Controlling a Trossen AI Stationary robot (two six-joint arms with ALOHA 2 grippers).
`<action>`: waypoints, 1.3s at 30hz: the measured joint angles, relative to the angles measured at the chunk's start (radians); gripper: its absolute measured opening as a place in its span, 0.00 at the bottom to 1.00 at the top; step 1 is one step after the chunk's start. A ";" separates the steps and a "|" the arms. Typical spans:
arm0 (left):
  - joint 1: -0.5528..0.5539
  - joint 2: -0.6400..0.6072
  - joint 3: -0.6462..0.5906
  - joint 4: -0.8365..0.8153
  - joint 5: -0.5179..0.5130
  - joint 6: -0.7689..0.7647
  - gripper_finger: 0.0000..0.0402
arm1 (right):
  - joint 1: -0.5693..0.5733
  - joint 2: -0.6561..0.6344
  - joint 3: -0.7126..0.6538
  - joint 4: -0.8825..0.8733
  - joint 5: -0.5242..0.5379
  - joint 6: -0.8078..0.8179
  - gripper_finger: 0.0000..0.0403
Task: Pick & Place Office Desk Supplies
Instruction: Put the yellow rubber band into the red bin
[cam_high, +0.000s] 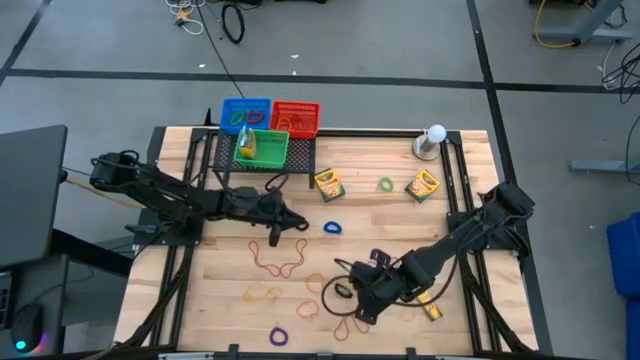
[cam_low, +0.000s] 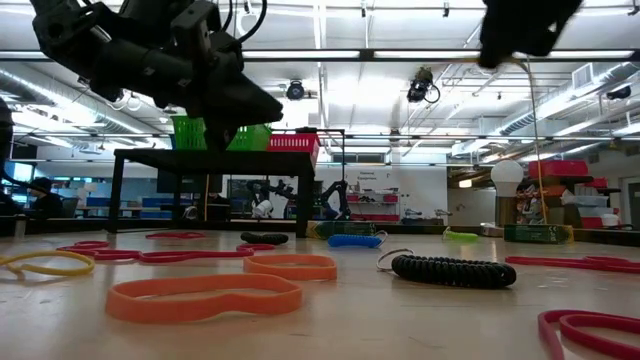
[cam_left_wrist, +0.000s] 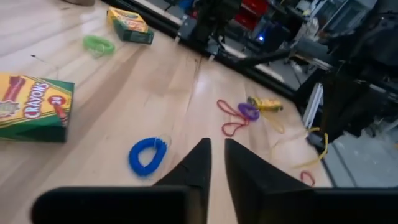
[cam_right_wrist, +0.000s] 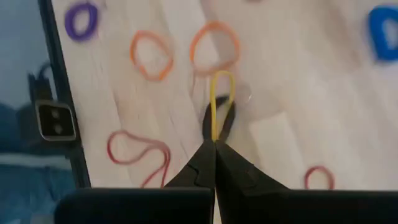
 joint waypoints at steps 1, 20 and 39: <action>0.000 0.008 0.009 0.003 0.000 -0.012 0.17 | -0.008 -0.010 0.005 -0.004 0.011 -0.002 0.00; 0.015 0.009 0.275 0.027 0.074 0.114 0.27 | -0.260 -0.324 0.042 0.007 0.059 -0.301 0.00; 0.011 0.089 0.503 -0.121 -0.057 0.195 0.57 | -0.435 -0.404 0.042 0.238 -0.073 -0.613 0.01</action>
